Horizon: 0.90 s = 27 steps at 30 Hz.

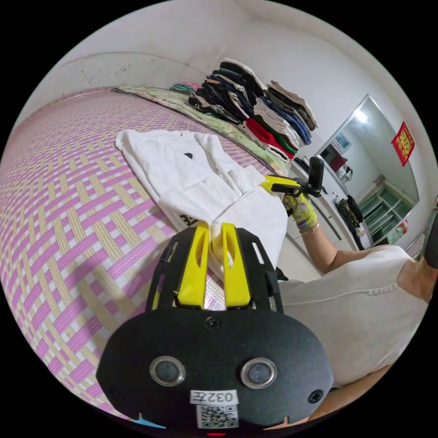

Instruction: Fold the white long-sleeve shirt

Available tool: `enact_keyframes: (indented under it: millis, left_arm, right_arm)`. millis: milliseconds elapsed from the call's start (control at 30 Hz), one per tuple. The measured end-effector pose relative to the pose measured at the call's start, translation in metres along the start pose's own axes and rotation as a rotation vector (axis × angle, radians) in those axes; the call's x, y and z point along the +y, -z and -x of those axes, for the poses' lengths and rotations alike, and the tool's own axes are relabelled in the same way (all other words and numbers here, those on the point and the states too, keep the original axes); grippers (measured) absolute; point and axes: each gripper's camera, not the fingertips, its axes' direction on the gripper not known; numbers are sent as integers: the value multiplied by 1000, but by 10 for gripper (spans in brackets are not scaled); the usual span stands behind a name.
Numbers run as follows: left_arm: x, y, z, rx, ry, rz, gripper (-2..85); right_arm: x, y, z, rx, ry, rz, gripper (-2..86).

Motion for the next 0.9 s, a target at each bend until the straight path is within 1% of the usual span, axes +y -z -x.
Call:
enact_keyframes:
  millis: [100,233,300,367,433,500,533,567,633,700,767,800,833,867,900]
  left_arm:
    - [6,7,-7,-30,-26,-20,-4]
    - [9,25,-21,-47,-92,-58,-8]
    - [4,36,-31,-39,-149,-80,-8]
    - [-2,54,-46,-34,-252,-141,-9]
    - [-5,68,-54,-34,-329,-207,-9]
    - [-7,72,-53,-49,-363,-247,-9]
    - [-10,68,-43,-62,-340,-235,-10]
    - [-18,60,-32,-48,-291,-167,-9]
    - [-25,58,-31,-9,-304,-104,-9]
    - [-25,70,-45,-32,-370,-134,-9]
    - [-21,95,-65,-26,-498,-253,-8]
    - [-19,100,-66,-32,-519,-287,-8]
    - [-19,101,-61,-70,-504,-306,-6]
    - [-27,94,-46,-114,-441,-235,-3]
    - [-32,88,-37,-124,-399,-167,-1]
  right_arm:
    - [3,4,6,28,18,-25,40]
    - [3,21,26,97,116,-69,22]
    - [-1,33,34,81,156,-106,15]
    - [-7,53,39,45,199,-177,10]
    - [-10,64,33,31,204,-229,8]
    - [-14,65,14,-15,163,-236,6]
    - [-18,58,-1,-53,113,-194,5]
    - [-23,52,-12,-106,70,-138,6]
    - [-27,54,-9,-139,101,-135,7]
    - [-33,65,4,-93,160,-156,7]
    - [-37,88,19,-97,271,-283,10]
    - [-38,91,19,-83,282,-310,12]
    - [-42,90,13,-27,244,-313,14]
    - [-51,79,-1,17,161,-221,20]
    - [-57,70,-10,19,111,-132,22]
